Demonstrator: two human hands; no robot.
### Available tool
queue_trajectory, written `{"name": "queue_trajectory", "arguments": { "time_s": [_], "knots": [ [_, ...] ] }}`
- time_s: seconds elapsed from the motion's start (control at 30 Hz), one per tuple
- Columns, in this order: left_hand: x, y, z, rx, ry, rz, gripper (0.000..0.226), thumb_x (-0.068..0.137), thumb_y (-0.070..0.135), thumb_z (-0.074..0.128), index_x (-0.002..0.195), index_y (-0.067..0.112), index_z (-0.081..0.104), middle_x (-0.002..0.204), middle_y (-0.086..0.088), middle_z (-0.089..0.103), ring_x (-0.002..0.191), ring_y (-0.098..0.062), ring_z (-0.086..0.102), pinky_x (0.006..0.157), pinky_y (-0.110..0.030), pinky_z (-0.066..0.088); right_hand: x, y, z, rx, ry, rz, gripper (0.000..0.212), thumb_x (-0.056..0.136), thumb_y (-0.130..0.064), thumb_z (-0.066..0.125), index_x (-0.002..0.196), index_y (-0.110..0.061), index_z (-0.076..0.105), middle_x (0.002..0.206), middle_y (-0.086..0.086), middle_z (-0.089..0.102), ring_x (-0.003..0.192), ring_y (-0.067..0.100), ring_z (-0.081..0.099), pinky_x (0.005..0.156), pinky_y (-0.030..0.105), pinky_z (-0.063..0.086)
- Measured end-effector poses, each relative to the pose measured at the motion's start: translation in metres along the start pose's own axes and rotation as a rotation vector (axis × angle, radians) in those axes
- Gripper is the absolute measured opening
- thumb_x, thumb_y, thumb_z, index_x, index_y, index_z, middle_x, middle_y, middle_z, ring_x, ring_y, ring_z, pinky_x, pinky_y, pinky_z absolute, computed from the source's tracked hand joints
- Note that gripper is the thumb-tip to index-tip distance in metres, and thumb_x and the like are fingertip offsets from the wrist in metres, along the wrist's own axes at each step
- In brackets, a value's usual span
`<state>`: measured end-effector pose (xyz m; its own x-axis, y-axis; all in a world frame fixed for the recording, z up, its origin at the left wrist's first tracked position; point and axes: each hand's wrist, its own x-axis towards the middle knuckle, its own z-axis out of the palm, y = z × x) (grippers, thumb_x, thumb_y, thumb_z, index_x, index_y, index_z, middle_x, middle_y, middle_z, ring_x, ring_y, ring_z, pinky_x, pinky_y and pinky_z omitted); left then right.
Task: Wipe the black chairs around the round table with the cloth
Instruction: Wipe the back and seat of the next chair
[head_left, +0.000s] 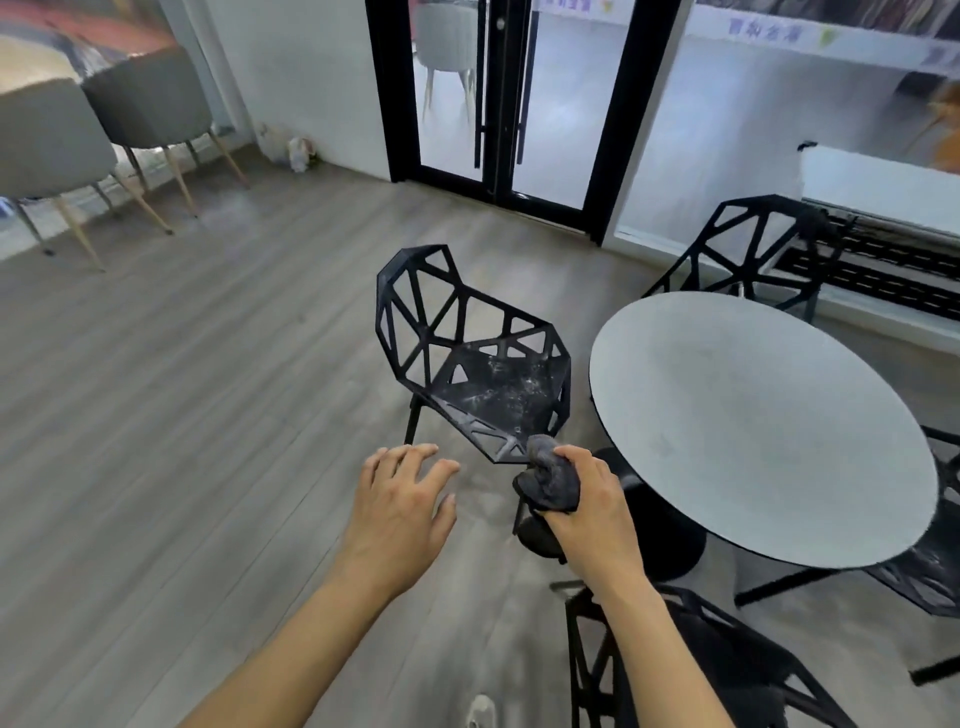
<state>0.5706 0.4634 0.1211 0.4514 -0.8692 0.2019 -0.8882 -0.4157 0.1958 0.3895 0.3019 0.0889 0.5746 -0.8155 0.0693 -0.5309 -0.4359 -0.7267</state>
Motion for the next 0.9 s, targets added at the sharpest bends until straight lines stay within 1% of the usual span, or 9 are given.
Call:
{"name": "queue_trajectory", "arguments": {
  "time_s": [0.07,0.2,0.27,0.33,0.5,0.6,0.73,0.83,0.9],
  "knots": [
    [0.023,-0.013,0.005,-0.013,-0.012,-0.031,0.036,0.091,0.042,0.042,0.116,0.032,0.065,0.126,0.002,0.062,0.118,-0.022,0.054,0.103,-0.045,0.043,0.029,-0.002,0.005,-0.008,-0.020,0.006,0.065,0.075,-0.018,0.080,0.129,-0.037,0.049,0.115,-0.015,0.051,0.108,0.012,0.050,0.092,0.035,0.050],
    [0.075,-0.035,0.024,-0.031,-0.013,-0.057,0.033,0.090,0.041,0.047,0.116,0.032,0.065,0.125,0.002,0.062,0.117,-0.022,0.054,0.103,-0.045,0.043,0.084,-0.008,0.013,0.020,-0.036,0.003,0.066,0.074,-0.020,0.083,0.127,-0.040,0.049,0.116,-0.015,0.052,0.106,0.011,0.052,0.089,0.027,0.049],
    [0.106,-0.046,0.034,-0.055,-0.008,-0.060,0.034,0.090,0.041,0.044,0.115,0.031,0.065,0.122,0.003,0.062,0.116,-0.022,0.054,0.102,-0.046,0.044,0.118,-0.007,0.022,-0.008,-0.040,-0.012,0.068,0.073,-0.019,0.083,0.128,-0.039,0.049,0.116,-0.013,0.053,0.105,0.011,0.054,0.091,0.027,0.048],
    [0.140,-0.059,0.046,-0.068,-0.004,-0.047,0.032,0.089,0.039,0.047,0.114,0.031,0.064,0.121,0.004,0.061,0.115,-0.021,0.055,0.102,-0.045,0.044,0.155,-0.008,0.033,-0.039,-0.034,-0.012,0.068,0.072,-0.018,0.084,0.127,-0.038,0.050,0.116,-0.012,0.054,0.104,0.011,0.054,0.091,0.027,0.048],
    [0.212,-0.097,0.067,-0.085,-0.072,-0.049,0.034,0.091,0.039,0.045,0.118,0.031,0.063,0.124,0.004,0.060,0.117,-0.019,0.053,0.104,-0.041,0.039,0.238,-0.013,0.062,-0.056,-0.040,0.034,0.068,0.071,-0.017,0.083,0.127,-0.039,0.051,0.116,-0.012,0.055,0.107,0.013,0.054,0.091,0.027,0.047],
    [0.245,-0.114,0.083,-0.099,-0.118,-0.056,0.030,0.092,0.036,0.053,0.119,0.030,0.063,0.125,0.003,0.059,0.118,-0.020,0.052,0.105,-0.040,0.038,0.276,-0.009,0.077,-0.056,-0.055,0.038,0.069,0.071,-0.016,0.085,0.126,-0.039,0.050,0.116,-0.013,0.055,0.107,0.013,0.053,0.092,0.029,0.047],
    [0.272,-0.125,0.106,-0.104,-0.223,-0.039,0.031,0.092,0.036,0.054,0.122,0.030,0.062,0.126,0.004,0.057,0.118,-0.021,0.053,0.103,-0.040,0.039,0.317,0.006,0.091,-0.065,-0.086,0.076,0.070,0.070,-0.012,0.085,0.126,-0.036,0.051,0.118,-0.011,0.055,0.110,0.016,0.052,0.094,0.032,0.047],
    [0.291,-0.131,0.124,-0.099,-0.238,-0.068,0.030,0.091,0.035,0.052,0.119,0.032,0.061,0.123,0.006,0.057,0.114,-0.019,0.054,0.101,-0.039,0.041,0.345,0.021,0.100,-0.111,-0.151,0.081,0.068,0.072,-0.014,0.084,0.127,-0.035,0.051,0.118,-0.010,0.055,0.110,0.017,0.051,0.091,0.030,0.045],
    [0.303,-0.132,0.142,-0.118,-0.245,-0.108,0.027,0.088,0.032,0.056,0.114,0.032,0.062,0.118,0.005,0.059,0.110,-0.020,0.057,0.097,-0.039,0.043,0.369,0.037,0.108,-0.145,-0.199,0.057,0.065,0.073,-0.017,0.083,0.127,-0.034,0.051,0.115,-0.008,0.055,0.108,0.018,0.051,0.090,0.029,0.044]
  ]
}}
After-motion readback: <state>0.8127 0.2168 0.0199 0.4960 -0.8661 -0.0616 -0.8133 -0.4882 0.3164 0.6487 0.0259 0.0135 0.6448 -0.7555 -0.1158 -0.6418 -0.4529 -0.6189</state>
